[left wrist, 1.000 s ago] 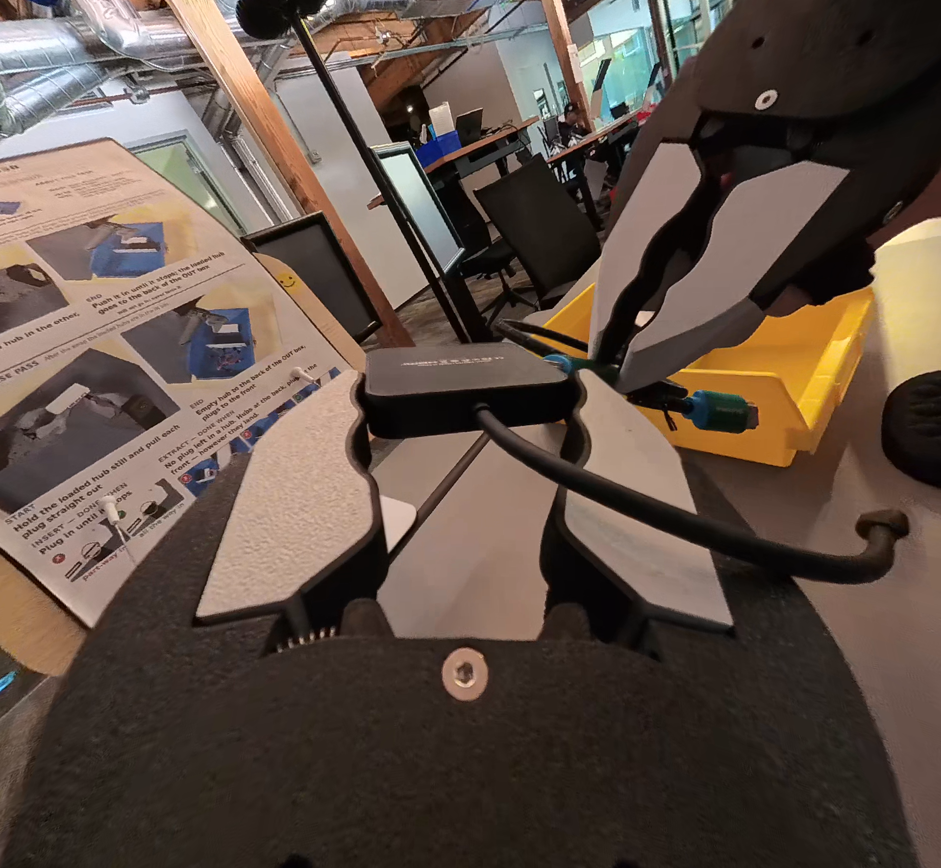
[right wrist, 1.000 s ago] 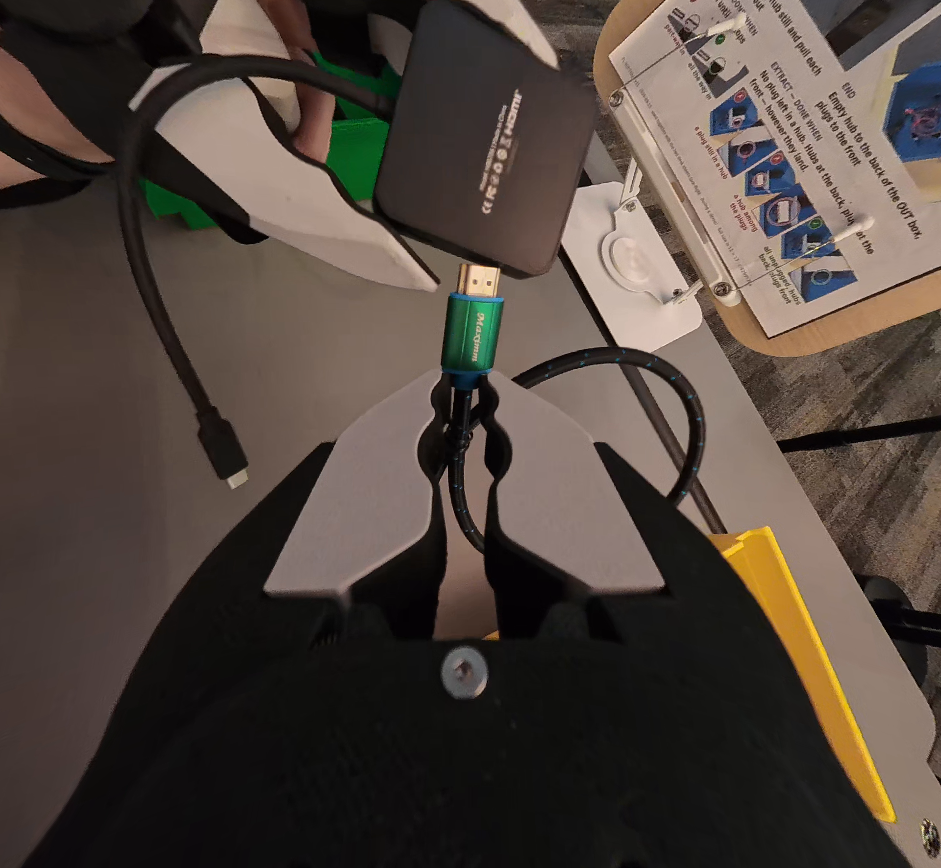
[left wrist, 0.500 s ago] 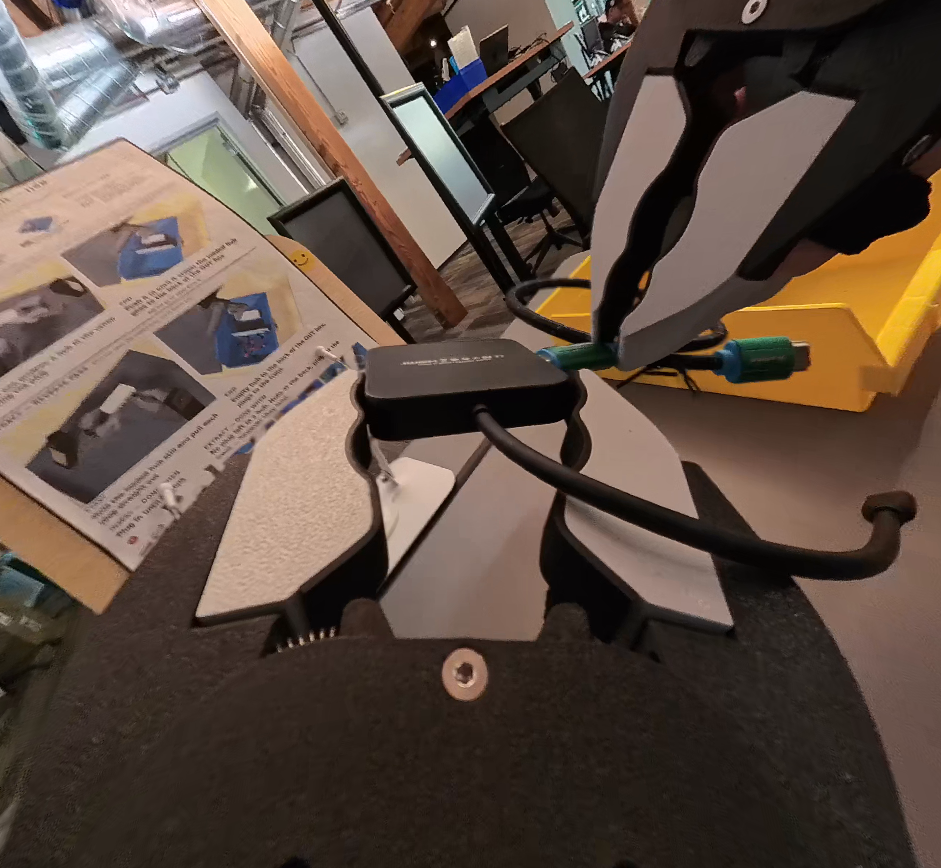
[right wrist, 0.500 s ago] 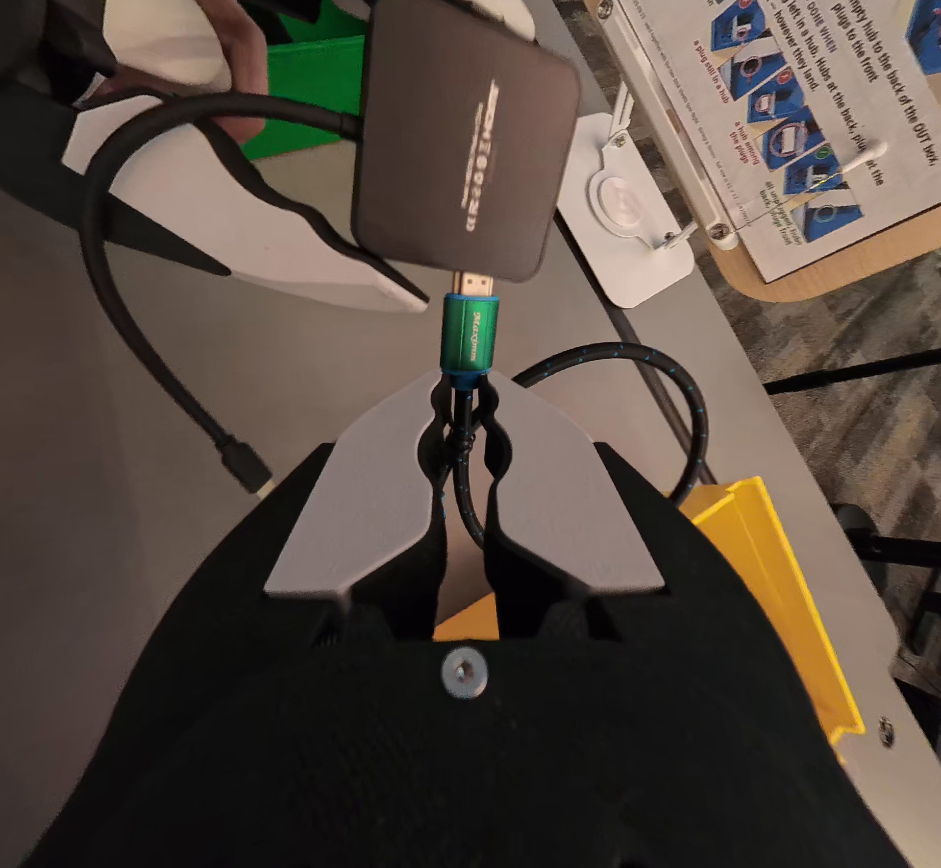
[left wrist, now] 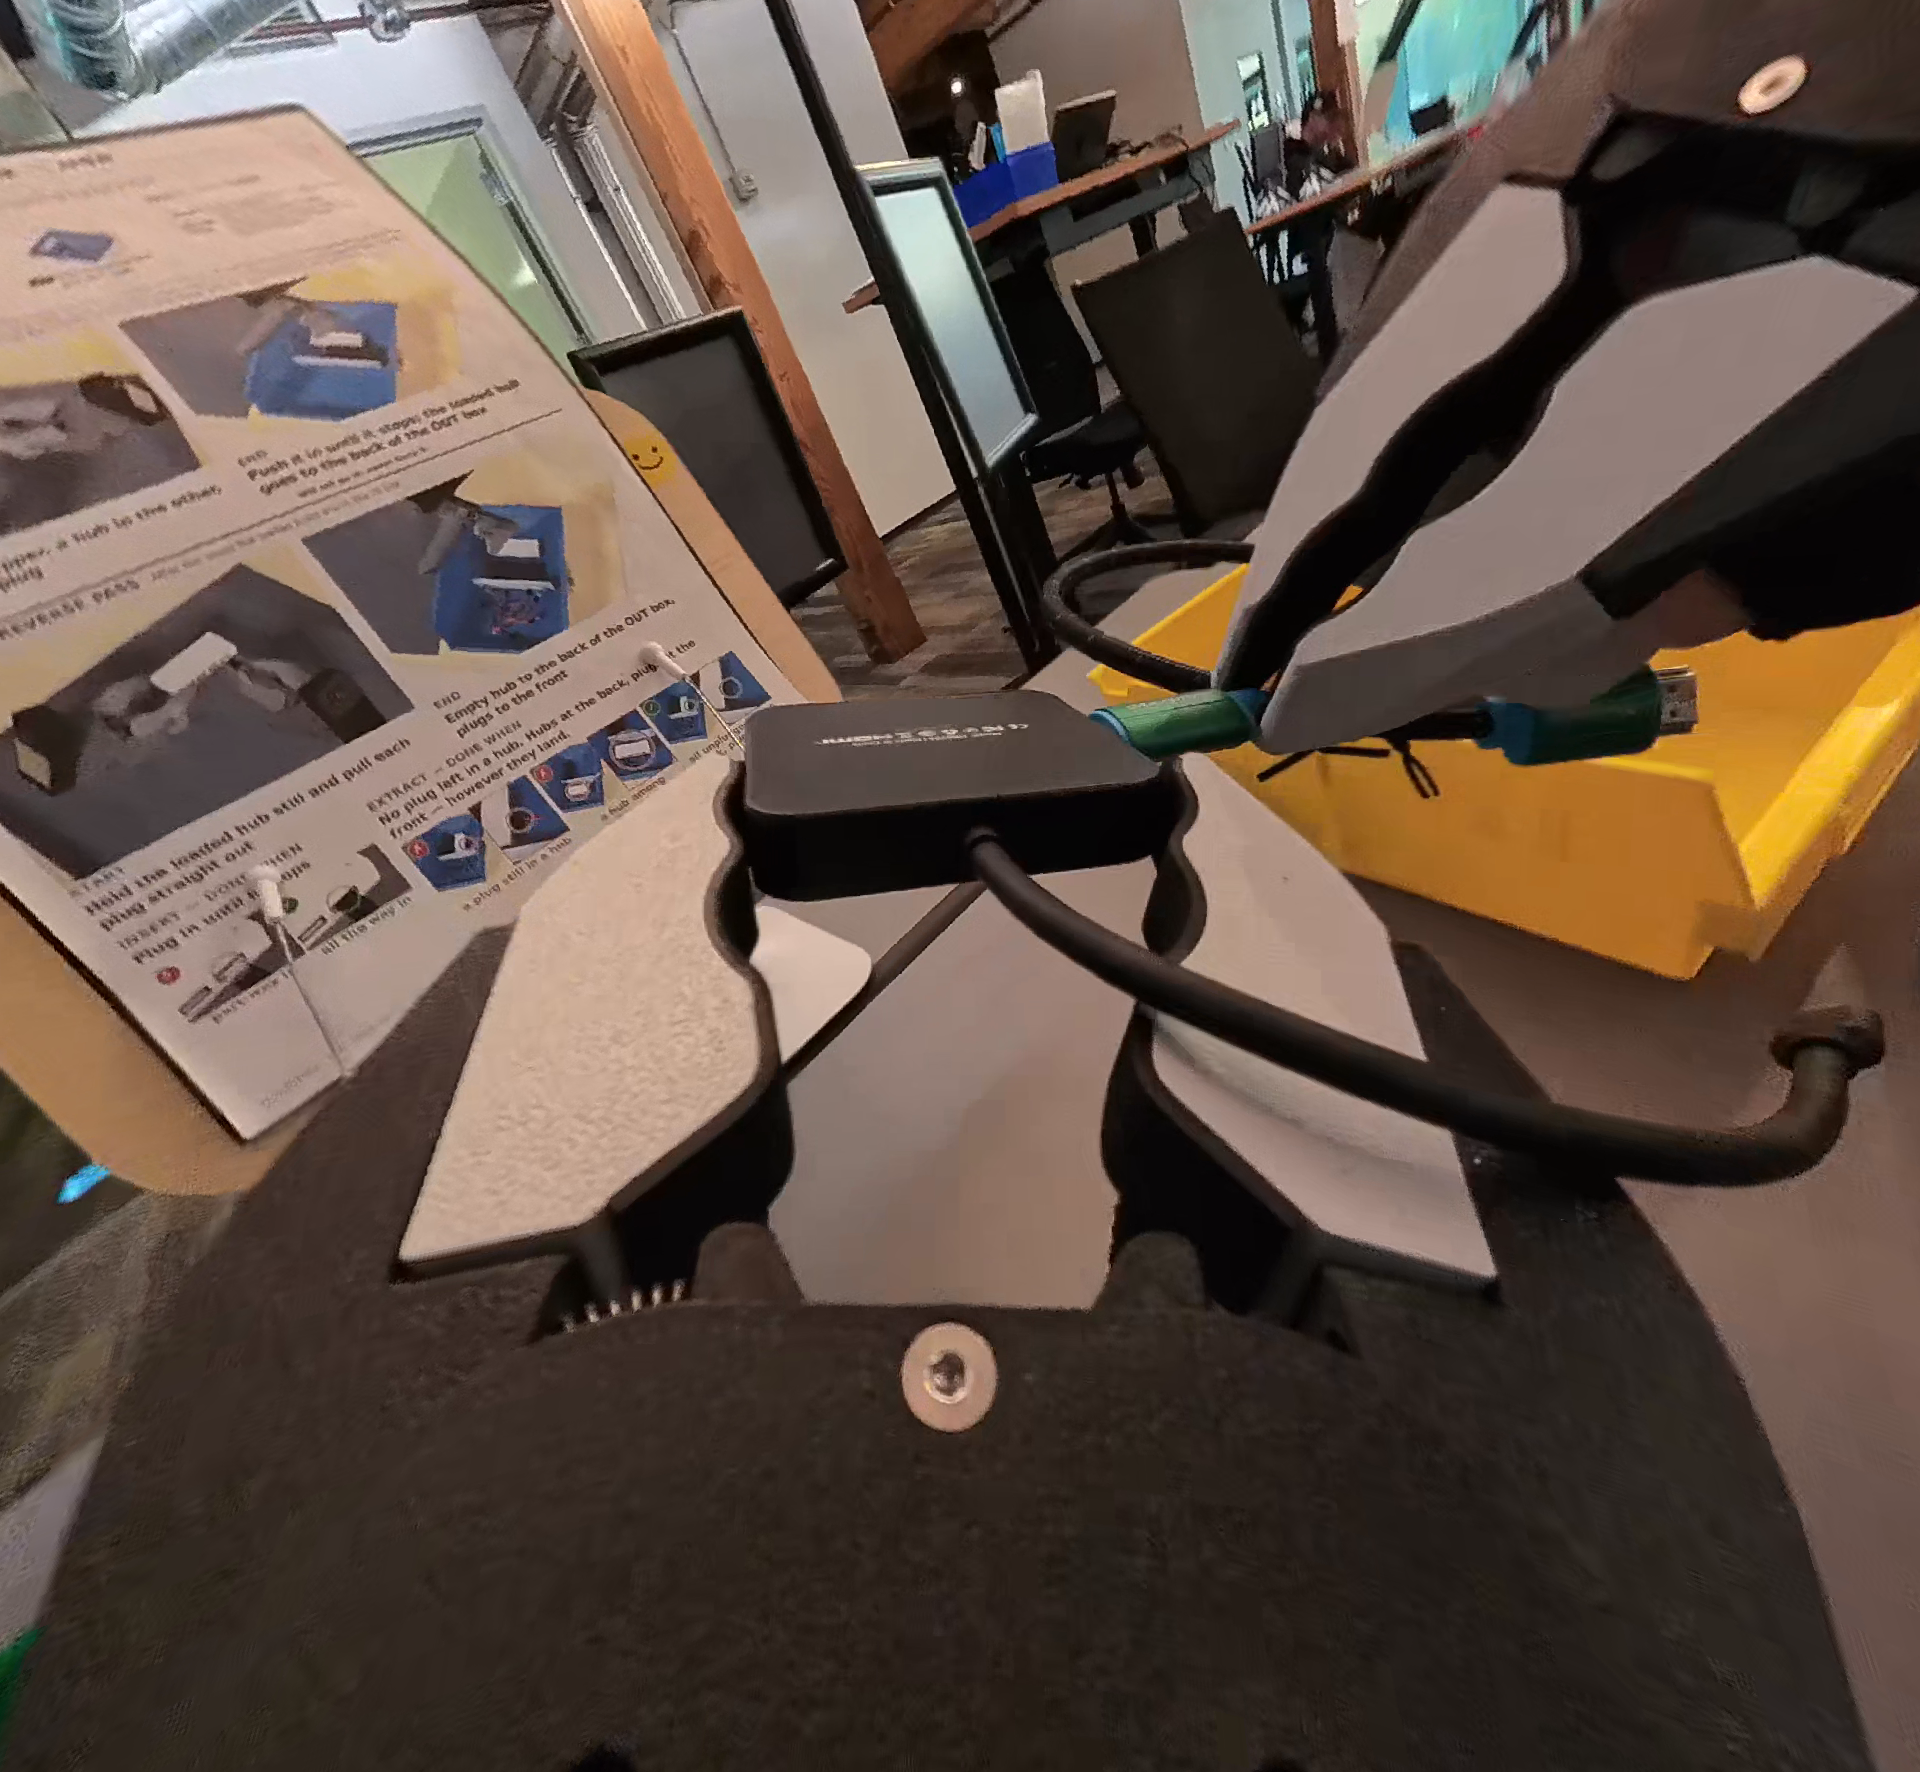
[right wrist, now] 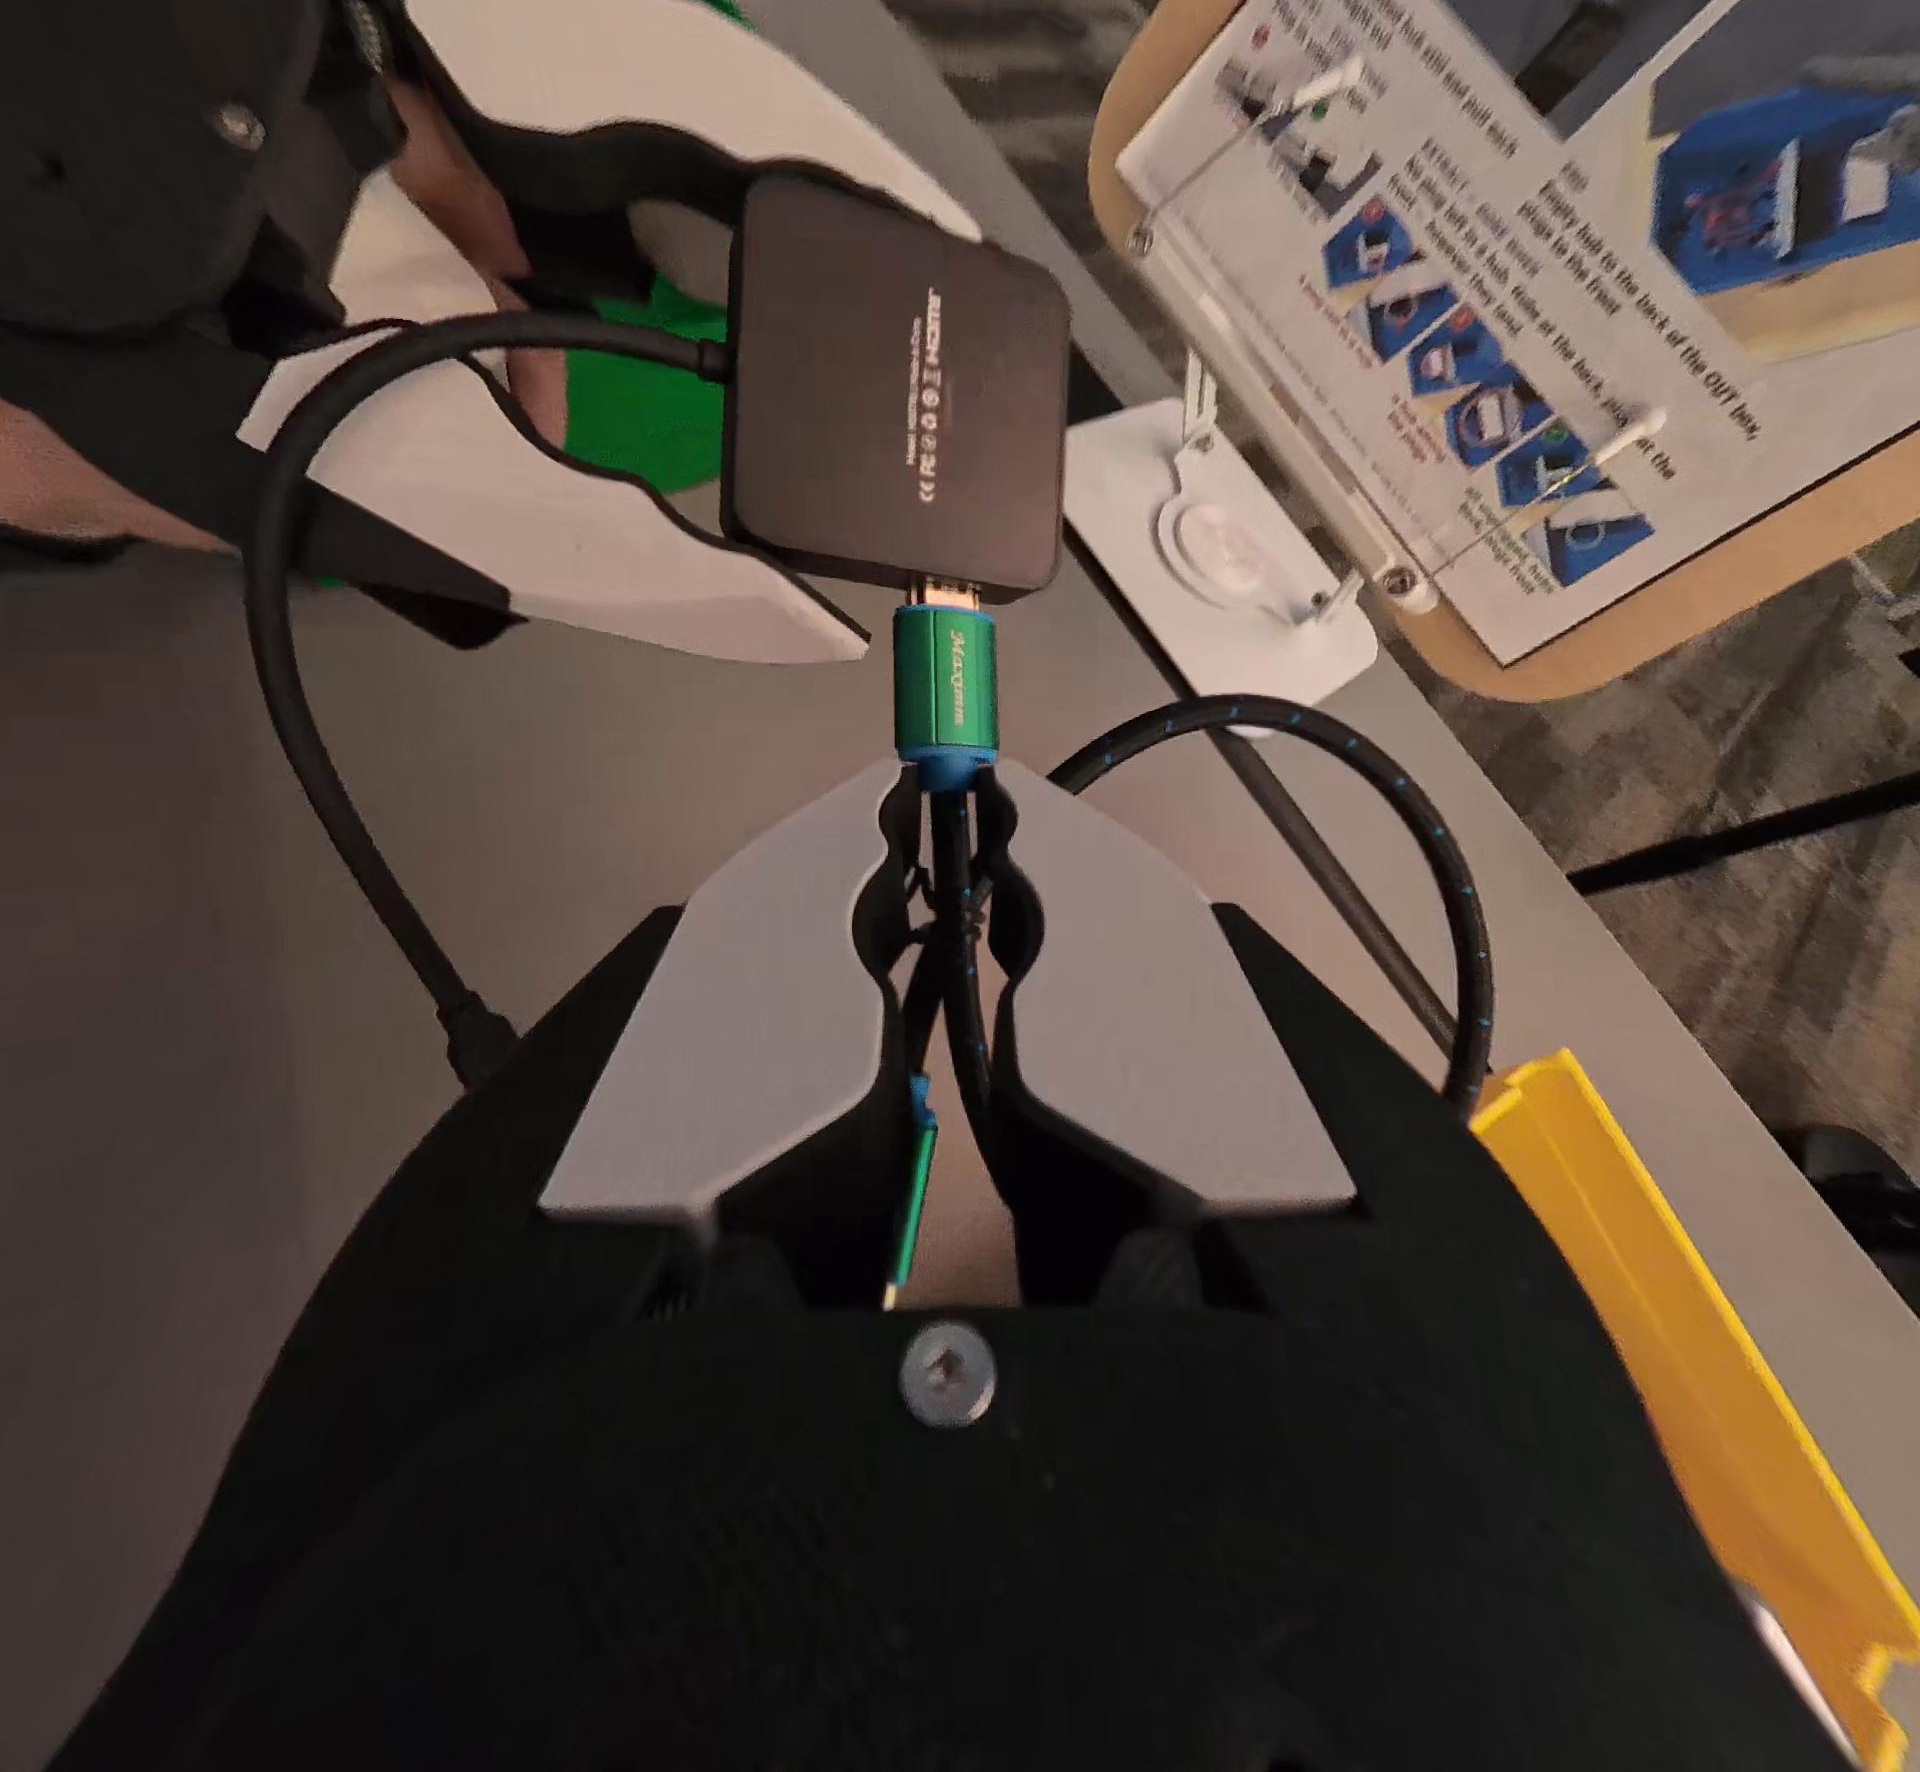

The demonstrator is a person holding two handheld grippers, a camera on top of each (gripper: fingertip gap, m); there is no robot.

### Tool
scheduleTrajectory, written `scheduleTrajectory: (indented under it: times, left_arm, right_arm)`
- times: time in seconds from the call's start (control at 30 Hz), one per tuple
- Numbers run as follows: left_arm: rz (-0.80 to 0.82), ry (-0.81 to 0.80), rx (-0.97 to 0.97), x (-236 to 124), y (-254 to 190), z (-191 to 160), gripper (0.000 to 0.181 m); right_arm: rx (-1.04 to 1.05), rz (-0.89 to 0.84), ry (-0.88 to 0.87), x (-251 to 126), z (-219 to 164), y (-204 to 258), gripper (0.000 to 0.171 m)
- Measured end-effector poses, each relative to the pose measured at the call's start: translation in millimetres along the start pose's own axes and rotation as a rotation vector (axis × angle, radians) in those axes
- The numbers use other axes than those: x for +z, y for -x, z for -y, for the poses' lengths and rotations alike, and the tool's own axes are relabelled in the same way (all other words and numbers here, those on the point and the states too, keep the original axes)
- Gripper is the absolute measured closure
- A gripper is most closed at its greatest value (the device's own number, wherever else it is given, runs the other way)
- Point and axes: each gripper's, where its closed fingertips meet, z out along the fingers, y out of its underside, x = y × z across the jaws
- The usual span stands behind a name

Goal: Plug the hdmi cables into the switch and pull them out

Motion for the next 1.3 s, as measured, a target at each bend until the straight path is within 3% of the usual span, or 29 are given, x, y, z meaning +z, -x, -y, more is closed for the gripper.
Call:
scheduleTrajectory:
  times: [0.43, 0.93, 1.3]
  left_arm:
    - [0.013, -0.086, -0.24, -8.8, 25.3, 7.2, 0.107]
    - [-0.023, -0.068, -0.243, -6.1, 23.1, -0.1, 0.107]
    - [-0.082, -0.083, -0.355, -4.2, 18.0, -1.5, 0.108]
  right_arm:
    - [-0.003, -0.05, -0.326, -0.9, 37.4, -2.0, 0.163]
    - [-0.055, -0.103, -0.298, 1.9, 35.0, 1.0, 0.163]
    - [-0.107, -0.127, -0.279, 2.0, 34.3, 3.4, 0.163]
